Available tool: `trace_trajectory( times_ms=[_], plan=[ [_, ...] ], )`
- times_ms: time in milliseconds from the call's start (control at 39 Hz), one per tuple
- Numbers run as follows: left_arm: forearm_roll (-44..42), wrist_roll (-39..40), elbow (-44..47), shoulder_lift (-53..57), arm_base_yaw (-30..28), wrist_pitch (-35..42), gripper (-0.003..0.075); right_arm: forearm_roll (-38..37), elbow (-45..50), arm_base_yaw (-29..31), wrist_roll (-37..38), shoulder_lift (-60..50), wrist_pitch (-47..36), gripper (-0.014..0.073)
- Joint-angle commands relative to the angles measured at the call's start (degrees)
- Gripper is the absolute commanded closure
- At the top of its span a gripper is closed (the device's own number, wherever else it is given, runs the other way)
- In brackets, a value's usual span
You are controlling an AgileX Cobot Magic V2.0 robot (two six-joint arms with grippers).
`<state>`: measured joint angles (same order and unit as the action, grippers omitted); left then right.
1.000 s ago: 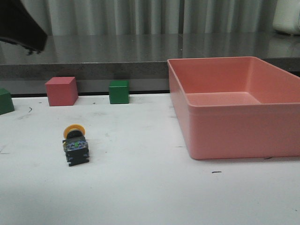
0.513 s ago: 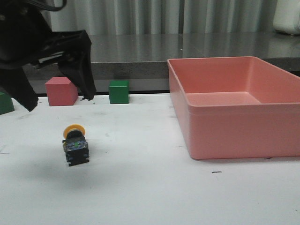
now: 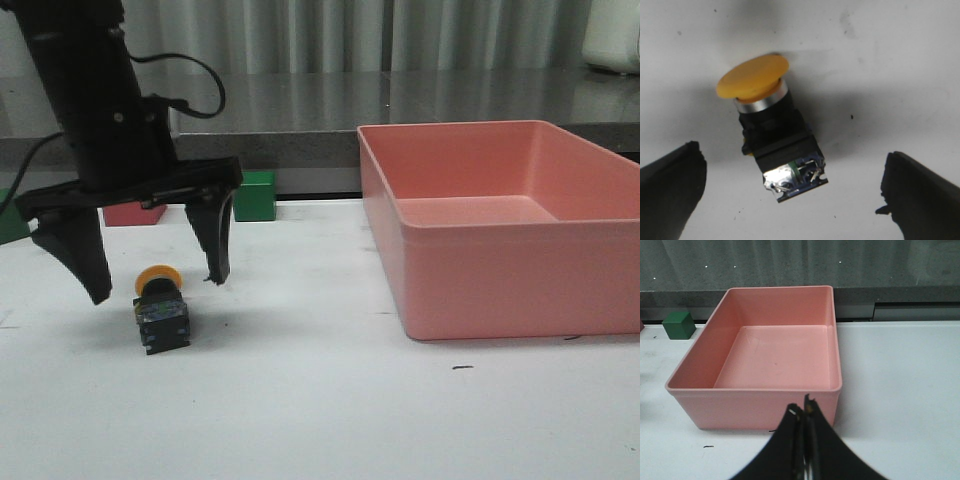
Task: Place and stand button with both arms
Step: 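Lower the open left gripper over the lying button, then close the left gripper on the button body and lift it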
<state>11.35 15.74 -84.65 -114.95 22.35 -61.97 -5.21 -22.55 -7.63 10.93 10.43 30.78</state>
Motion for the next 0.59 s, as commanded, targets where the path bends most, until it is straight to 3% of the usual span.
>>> trace_trajectory(
  times_ms=[0,359,436,564],
  plan=[
    [0.7,0.7,-4.1,0.0,-0.2,-3.4,0.0041,-0.4,-1.5,0.5,-0.7,0.5,-4.9,0.0664],
    [1.5,0.7,-6.7,-3.6,-1.8,-5.6,0.0045,-0.4,-1.5,0.5,-0.7,0.5,-4.9,0.0664],
    [1.5,0.7,-7.2,-3.6,-1.8,-6.0,0.0091,-0.4,-1.5,0.5,-0.7,0.5,-4.9,0.0664],
    [1.5,0.7,-7.5,-3.6,-1.8,-5.9,0.0248,-0.4,-1.5,0.5,-0.7,0.5,-4.9,0.0664]
  ],
)
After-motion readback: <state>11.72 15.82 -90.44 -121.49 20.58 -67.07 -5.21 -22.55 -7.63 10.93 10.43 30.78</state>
